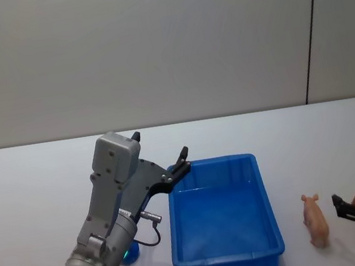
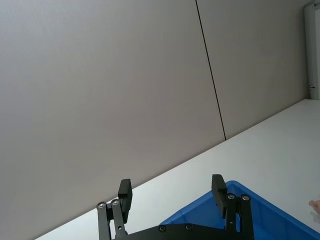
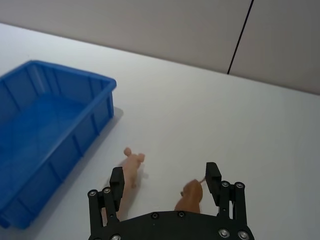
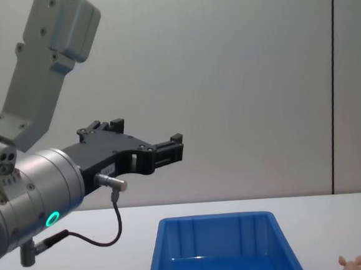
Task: Pick up the two dolls from the table and place them into the box.
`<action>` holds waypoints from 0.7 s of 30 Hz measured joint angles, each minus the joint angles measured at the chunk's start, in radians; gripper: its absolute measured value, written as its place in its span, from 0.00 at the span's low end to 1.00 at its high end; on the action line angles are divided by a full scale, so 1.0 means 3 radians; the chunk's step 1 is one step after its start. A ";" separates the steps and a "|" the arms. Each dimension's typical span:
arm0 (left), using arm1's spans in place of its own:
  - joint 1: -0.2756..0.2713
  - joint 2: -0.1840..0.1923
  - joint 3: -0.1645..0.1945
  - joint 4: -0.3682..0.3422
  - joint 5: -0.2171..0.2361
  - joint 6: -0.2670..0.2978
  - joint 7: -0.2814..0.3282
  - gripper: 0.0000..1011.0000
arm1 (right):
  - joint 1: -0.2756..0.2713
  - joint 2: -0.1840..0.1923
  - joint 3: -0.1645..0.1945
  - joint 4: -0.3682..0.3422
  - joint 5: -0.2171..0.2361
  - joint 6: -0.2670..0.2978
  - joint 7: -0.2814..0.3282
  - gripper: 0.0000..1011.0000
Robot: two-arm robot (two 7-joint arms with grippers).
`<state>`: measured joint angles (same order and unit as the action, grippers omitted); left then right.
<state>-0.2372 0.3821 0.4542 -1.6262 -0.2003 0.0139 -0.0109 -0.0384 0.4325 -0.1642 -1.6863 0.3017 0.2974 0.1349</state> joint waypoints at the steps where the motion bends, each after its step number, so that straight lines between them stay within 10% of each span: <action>1: 0.0000 0.0000 0.0000 0.0000 0.0000 0.0000 0.0000 0.99 | 0.0000 0.0002 0.0001 0.0011 -0.0008 0.0026 0.0000 0.99; 21: 0.0000 0.0000 0.0000 0.0000 0.0000 0.0000 0.0000 0.99 | 0.0042 0.0009 0.0002 0.0239 -0.0124 0.0351 0.0008 0.89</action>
<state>-0.2372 0.3821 0.4542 -1.6262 -0.2004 0.0139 -0.0109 -0.0258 0.4351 -0.1636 -1.6146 0.2644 0.4026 0.1374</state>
